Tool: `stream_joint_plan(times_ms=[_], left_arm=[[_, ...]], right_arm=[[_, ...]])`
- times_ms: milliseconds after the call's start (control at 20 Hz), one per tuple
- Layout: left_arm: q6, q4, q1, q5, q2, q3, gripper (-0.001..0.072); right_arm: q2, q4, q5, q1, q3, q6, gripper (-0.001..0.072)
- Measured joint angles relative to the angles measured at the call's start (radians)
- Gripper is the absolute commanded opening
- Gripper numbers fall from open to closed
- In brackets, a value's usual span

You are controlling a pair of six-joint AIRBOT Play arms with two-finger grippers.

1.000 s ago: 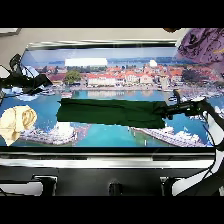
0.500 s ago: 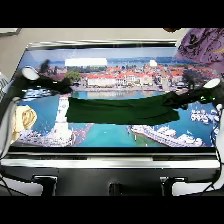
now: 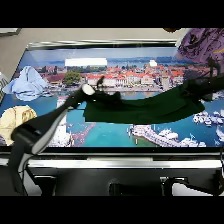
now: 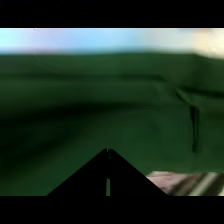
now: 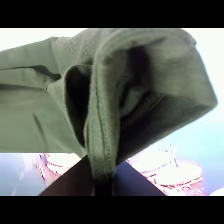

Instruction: Fold the clothes and pants, and hang the long-sleeved shirts on hangers.

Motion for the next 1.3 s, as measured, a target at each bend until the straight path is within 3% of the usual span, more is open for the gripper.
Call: stream_joint_plan(times_ms=[400, 750, 1000, 1300], left_arm=[[-0.173, -0.128, -0.218, 0.122, -0.258, 0.313, 0.0014], [-0.231, -0.245, -0.281, 0.208, -0.329, 0.356, 0.0014], [-0.201, -0.212, -0.185, 0.082, -0.28, 0.36, 0.0013], [-0.223, 0.148, 0.071, -0.265, -0.042, 0.36, 0.0013]], right_arm=[[0.015, -0.023, 0.074, 0.0, 0.112, 0.052, 0.0033], [0.016, -0.007, 0.089, 0.0, 0.126, 0.068, 0.0033], [0.016, 0.011, 0.073, 0.005, 0.127, 0.101, 0.0033], [0.015, 0.026, 0.022, 0.175, 0.127, 0.242, 0.0032]])
